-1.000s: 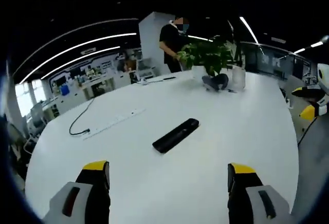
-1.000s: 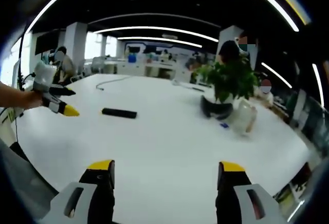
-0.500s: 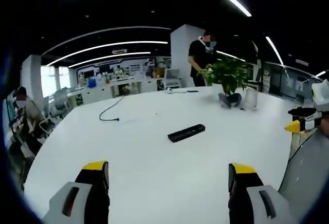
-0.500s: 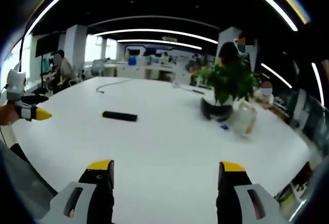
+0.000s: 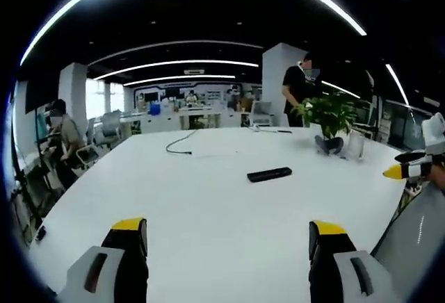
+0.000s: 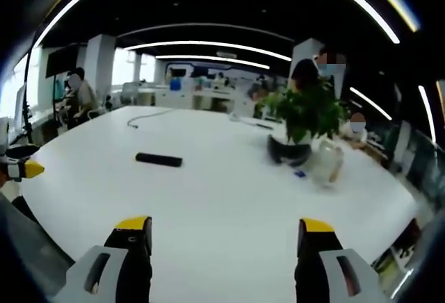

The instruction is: Press the specified remote control buttons in sequence, fully releasing each button before pressing the next.

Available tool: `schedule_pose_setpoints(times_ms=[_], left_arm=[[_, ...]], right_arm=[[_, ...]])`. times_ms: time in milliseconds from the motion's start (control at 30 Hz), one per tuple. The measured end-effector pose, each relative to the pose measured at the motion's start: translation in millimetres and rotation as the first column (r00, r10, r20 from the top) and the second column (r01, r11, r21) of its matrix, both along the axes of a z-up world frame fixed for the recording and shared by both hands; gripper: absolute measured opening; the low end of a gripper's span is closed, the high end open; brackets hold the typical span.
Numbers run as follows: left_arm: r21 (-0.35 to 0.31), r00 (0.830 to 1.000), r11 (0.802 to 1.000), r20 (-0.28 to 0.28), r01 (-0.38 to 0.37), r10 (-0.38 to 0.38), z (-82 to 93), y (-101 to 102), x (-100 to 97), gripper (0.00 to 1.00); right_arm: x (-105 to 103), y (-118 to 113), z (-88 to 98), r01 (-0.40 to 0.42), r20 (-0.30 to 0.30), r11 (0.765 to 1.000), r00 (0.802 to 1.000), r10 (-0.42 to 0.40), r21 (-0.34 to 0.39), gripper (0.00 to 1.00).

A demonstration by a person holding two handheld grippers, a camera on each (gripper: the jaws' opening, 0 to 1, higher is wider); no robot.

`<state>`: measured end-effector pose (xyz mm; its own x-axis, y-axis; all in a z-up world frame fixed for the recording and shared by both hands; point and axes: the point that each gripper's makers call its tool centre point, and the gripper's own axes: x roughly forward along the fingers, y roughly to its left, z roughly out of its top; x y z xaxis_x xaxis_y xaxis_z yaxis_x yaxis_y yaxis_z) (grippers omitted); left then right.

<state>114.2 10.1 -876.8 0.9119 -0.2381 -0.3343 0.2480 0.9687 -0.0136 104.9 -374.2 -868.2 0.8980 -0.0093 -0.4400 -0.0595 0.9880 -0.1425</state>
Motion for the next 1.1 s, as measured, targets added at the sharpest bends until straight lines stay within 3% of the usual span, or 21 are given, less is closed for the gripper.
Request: schedule_pose_setpoints(times_ms=[167, 233, 333, 533, 1100], left_arm=[[-0.038, 1.0, 0.999, -0.012, -0.02, 0.02, -6.7, -12, -4.3, 1.0], [0.001, 1.0, 1.0, -0.004, 0.03, -0.03, -4.7, -20, -6.3, 1.0], [0.011, 0.999, 0.999, -0.009, 0.037, -0.037, -5.6, -22, -5.6, 1.0], [0.0, 1.0, 1.0, -0.017, -0.003, 0.003, -9.8, -11, -3.7, 0.93], [0.036, 1.0, 0.999, -0.012, -0.004, 0.004, -11.4, -10, -2.8, 0.95]], right_arm=[[0, 0, -0.4, -0.001, -0.002, 1.0, 1.0, 0.001, -0.005, 0.86], [0, 0, -0.6, 0.002, -0.004, 1.0, 1.0, -0.002, -0.009, 0.86], [0, -2, 0.0, 0.008, 0.0, 1.0, 1.0, -0.008, -0.011, 0.86], [0, -4, 0.7, 0.021, 0.005, 1.0, 1.0, -0.021, -0.01, 0.86], [0, -4, 1.2, 0.018, 0.005, 1.0, 1.0, -0.018, -0.013, 0.86]])
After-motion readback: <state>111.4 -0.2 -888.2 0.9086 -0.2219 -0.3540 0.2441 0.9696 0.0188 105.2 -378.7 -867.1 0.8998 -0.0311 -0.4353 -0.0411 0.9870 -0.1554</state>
